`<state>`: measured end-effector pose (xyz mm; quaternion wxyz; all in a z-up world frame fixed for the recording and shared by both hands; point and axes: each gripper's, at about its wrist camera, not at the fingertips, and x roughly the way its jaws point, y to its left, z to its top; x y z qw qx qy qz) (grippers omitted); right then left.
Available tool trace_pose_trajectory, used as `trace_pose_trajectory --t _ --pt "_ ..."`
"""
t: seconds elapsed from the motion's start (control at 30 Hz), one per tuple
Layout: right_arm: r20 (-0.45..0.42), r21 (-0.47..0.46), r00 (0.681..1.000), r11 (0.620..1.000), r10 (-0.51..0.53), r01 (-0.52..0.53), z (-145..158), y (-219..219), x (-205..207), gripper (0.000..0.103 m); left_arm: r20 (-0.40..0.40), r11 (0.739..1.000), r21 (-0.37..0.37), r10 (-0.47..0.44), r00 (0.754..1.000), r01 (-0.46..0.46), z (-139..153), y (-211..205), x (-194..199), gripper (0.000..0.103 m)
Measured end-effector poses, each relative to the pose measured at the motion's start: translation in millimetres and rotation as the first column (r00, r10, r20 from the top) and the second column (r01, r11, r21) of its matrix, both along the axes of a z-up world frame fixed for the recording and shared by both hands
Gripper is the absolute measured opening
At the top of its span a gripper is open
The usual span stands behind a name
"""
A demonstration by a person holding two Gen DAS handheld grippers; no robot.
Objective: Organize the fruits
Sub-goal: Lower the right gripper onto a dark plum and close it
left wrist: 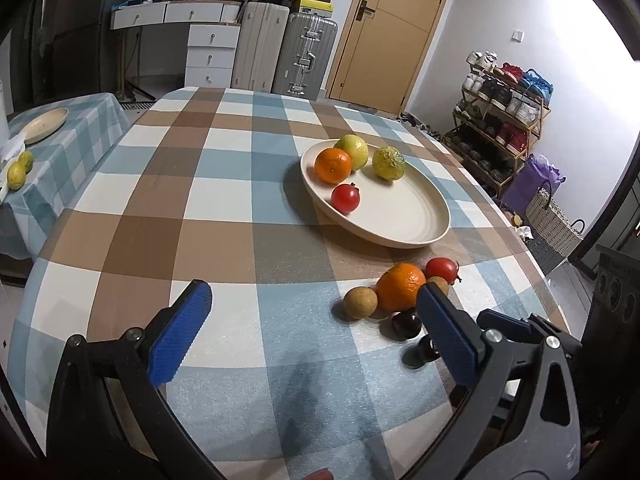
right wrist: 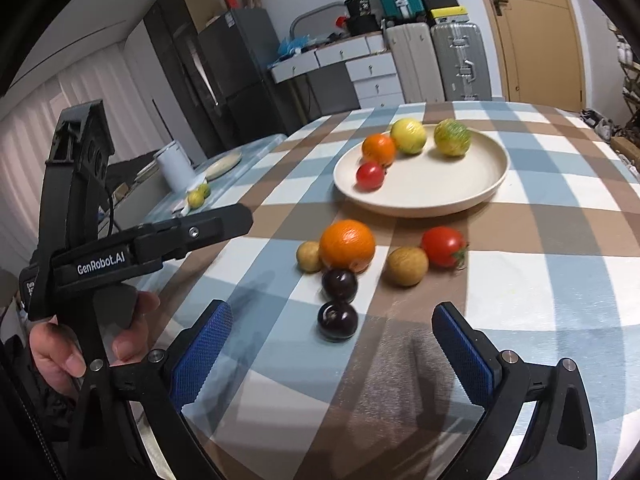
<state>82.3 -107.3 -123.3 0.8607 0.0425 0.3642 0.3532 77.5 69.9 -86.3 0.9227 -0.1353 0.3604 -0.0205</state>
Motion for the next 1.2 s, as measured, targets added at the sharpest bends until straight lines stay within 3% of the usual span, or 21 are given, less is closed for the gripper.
trace_pose_trajectory --t 0.1,0.23,0.47,0.6,0.7,0.9,1.2 --pt "-0.008 -0.012 1.0 1.0 0.005 -0.005 -1 3 1 0.1 -0.003 1.0 -0.005 0.001 1.0 -0.001 -2 1 1 0.102" --pt "-0.039 -0.027 0.999 1.0 0.005 -0.006 -5 6 5 0.087 -0.009 1.0 -0.018 0.0 1.0 0.0 -8 5 2 0.102" --pt "-0.04 -0.047 0.999 0.999 0.01 -0.012 -4 11 7 0.076 -0.025 0.999 -0.038 -0.001 1.0 0.0 -15 10 5 0.102" --pt "-0.057 -0.065 0.998 0.998 0.016 -0.02 -7 15 11 0.058 -0.032 0.999 -0.048 -0.004 0.999 0.003 -19 13 7 0.102" --pt "-0.069 -0.073 0.998 0.997 0.01 -0.015 -9 16 13 0.052 -0.036 0.999 -0.052 -0.004 0.999 0.003 -20 15 7 0.102" --pt "-0.101 -0.087 0.995 0.996 0.002 -0.011 -14 17 18 0.027 -0.048 0.998 -0.059 -0.009 0.999 0.007 -23 17 9 0.102" --pt "-0.089 -0.043 0.996 0.999 -0.011 0.007 -11 7 18 0.025 -0.081 0.998 -0.057 -0.03 0.996 0.025 -28 13 14 0.102"
